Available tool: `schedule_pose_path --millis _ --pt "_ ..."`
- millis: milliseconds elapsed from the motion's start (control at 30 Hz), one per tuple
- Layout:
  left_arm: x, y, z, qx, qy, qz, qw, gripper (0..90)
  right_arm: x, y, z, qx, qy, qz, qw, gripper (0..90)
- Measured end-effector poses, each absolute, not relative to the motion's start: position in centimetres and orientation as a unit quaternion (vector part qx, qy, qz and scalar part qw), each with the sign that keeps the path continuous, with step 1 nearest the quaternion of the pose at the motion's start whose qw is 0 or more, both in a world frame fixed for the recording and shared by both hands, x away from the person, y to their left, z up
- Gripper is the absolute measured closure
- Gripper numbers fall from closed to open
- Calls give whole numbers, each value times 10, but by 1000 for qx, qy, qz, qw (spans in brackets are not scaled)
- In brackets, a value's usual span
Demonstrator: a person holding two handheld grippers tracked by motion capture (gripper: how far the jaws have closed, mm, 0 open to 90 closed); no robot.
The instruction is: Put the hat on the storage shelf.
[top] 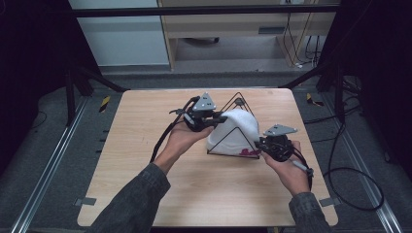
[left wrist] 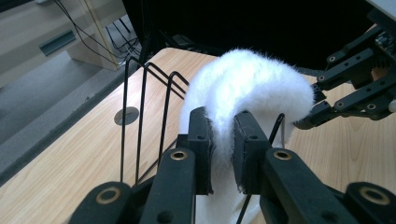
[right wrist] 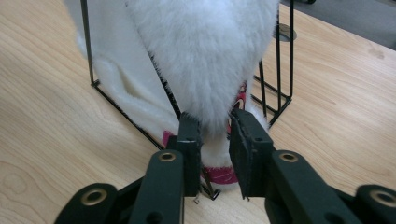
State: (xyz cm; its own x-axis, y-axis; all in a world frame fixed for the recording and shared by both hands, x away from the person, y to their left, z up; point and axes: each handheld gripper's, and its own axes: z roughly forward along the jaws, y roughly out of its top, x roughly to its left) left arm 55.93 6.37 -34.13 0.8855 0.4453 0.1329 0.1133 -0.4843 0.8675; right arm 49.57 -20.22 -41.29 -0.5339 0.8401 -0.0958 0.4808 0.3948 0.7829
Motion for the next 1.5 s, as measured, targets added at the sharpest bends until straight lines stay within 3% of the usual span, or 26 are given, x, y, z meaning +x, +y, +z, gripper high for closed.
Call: schedule_pose_path --millis 233,433,600,633,667,700,833,1100,1500 --pt "556 70 -337 832 177 188 490 654 491 -205 -409 418 793 365 252 653" --pt "548 70 -333 834 178 198 483 466 486 -206 -406 420 788 365 262 579" --pt "538 69 -334 839 179 203 472 280 481 -202 -405 421 786 364 270 485" --pt "536 68 -335 841 179 202 468 192 477 -201 -404 419 785 366 273 439" --pt "534 68 -335 844 179 203 464 192 477 -201 -404 419 785 366 273 439" --pt "532 67 -335 847 179 199 459 119 475 -199 -403 419 783 367 276 372" --pt "523 67 -334 852 170 188 458 60 470 -197 -399 424 777 370 282 292" --pt "507 72 -333 858 171 186 448 50 457 -192 -389 422 766 388 291 145" --pt "489 96 -339 860 178 190 439 50 435 -169 -385 370 789 400 283 83"
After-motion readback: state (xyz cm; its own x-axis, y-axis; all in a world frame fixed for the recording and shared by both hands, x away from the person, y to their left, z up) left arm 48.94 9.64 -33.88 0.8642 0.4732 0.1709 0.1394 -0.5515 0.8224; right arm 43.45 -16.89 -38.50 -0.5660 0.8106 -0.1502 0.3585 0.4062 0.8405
